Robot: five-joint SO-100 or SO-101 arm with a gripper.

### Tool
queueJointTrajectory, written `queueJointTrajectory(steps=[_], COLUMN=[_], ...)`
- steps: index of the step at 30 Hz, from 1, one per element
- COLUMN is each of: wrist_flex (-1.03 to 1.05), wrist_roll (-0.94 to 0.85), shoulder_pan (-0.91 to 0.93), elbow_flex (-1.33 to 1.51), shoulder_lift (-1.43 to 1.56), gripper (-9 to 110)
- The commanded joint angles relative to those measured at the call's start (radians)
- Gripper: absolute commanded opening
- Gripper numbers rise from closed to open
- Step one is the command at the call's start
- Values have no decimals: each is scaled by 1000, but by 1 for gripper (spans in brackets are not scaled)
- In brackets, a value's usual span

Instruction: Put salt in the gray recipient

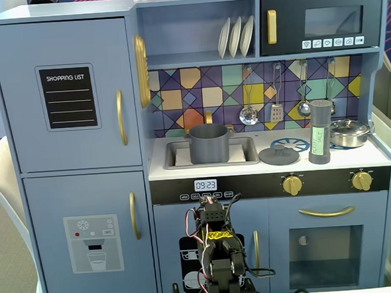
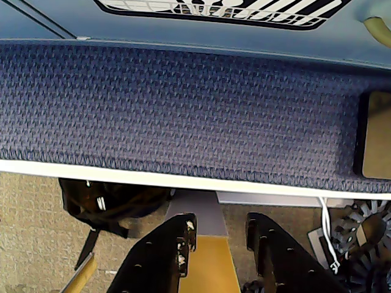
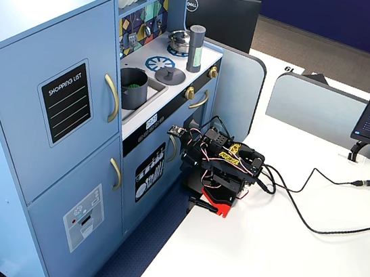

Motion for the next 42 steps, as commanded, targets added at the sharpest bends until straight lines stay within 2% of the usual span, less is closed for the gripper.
queueJointTrajectory(steps=[1, 12, 16, 21, 25, 31, 33, 37, 39, 42], wrist_flex=[5, -2, -2, 15, -181, -773, -925, -1175, -1246, -1310], wrist_roll=[-48, -17, 69, -141, -132, -112, -78, -3, 18, 31], shoulder_pan=[-37, -28, 40, 281, 525, 758, 798, 854, 881, 904], elbow_flex=[-5, -12, -179, -457, -614, -761, -822, -882, -904, -939], shoulder_lift=[6, 6, -28, -52, -115, -393, -505, -670, -736, -825], gripper=[0, 0, 0, 0, 0, 0, 7, 33, 46, 57])
